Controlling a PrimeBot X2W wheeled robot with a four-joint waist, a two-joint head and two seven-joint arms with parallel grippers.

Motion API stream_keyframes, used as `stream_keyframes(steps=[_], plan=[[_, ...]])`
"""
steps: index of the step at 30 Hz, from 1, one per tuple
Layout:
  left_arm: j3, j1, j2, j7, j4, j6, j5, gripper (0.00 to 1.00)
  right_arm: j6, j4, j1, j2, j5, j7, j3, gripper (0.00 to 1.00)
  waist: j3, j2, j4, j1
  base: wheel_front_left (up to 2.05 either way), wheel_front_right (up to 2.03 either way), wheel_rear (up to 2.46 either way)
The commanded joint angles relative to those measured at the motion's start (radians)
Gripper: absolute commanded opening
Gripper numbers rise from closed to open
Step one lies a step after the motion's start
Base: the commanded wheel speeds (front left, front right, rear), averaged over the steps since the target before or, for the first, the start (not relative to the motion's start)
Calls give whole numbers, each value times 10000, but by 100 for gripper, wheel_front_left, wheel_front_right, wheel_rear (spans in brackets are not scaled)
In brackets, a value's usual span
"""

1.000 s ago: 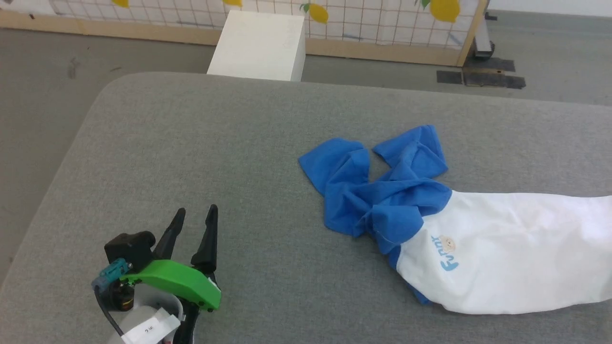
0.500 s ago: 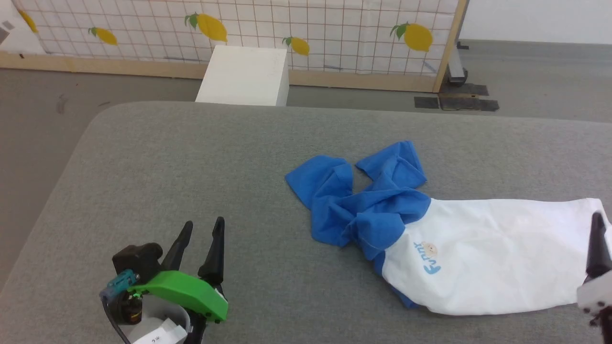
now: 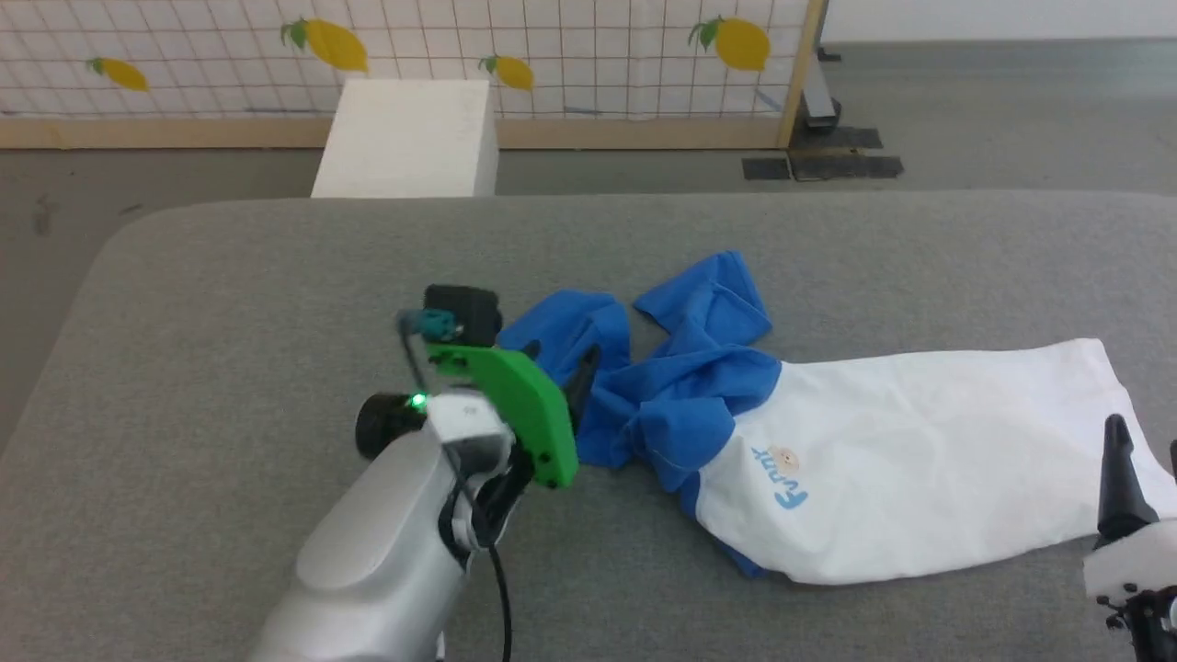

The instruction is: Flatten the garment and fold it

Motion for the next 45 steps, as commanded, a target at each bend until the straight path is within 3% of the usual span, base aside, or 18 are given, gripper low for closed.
stream_keyframes(steps=[1, 3, 8, 17, 18, 19, 20, 25, 28, 36, 41, 45], plan=[[-177, -484, -47, 666, 403, 49, -34, 100, -13, -61, -228, 0, -34, 31, 77, 100, 372, 58, -374, 0, 0, 0, 0], [-629, -1177, -88, 2091, 1096, 159, 62, 100, -13, -55, -334, 0, 5, 58, 146, 100, 564, 58, -565, 0, 0, 0, 0], [-1390, -2361, -30, 4176, 2311, 304, 462, 100, -13, 5, -543, 0, 131, -18, 195, 100, 1103, 58, -1015, 0, 0, 0, 0], [-2181, -2563, 48, 4722, 3625, 181, 1005, 100, -13, 217, -751, 1, 330, -295, 95, 100, 1830, 58, -1352, 0, 0, 0, 0], [-2128, -2517, 7, 4633, 3673, 184, 939, 93, -13, 235, -766, 1, 347, -322, 97, 100, 1861, 58, -1342, 0, 0, 0, 0], [-2095, -2476, -44, 4527, 3708, 135, 875, 6, -13, 264, -788, 1, 352, -354, 89, 100, 1895, 58, -1308, 0, 0, 0, 0], [-1994, -2446, -97, 4377, 3712, 112, 768, 0, -13, 291, -803, 1, 341, -374, 75, 100, 1904, 58, -1251, 0, 0, 0, 0], [-1152, -2599, -208, 3398, 3628, 18, 102, 0, -13, 358, -801, 1, 125, -403, 17, 100, 1659, 58, -793, 0, 0, 0, 0], [88, -2991, -33, 2214, 3304, 201, -601, 0, -13, 379, -716, 1, -45, -306, 1, 100, 1270, 58, -308, 0, 0, 0, 0], [2194, -2637, 1524, 578, 2558, 983, -1390, 0, -13, 451, -420, 1, -129, -116, 84, 100, 536, 58, 642, 0, 0, 0, 0], [3351, -1061, 2541, 245, 1781, 1727, -1949, 0, -13, 488, -225, 1, -102, -91, 98, 100, 287, 58, 1142, 0, 0, 0, 0], [4259, 844, 2900, 31, 1016, 2443, -2508, 0, -13, 574, -172, 1, -57, -114, 142, 100, 219, 58, 1369, 0, 0, 0, 0]])
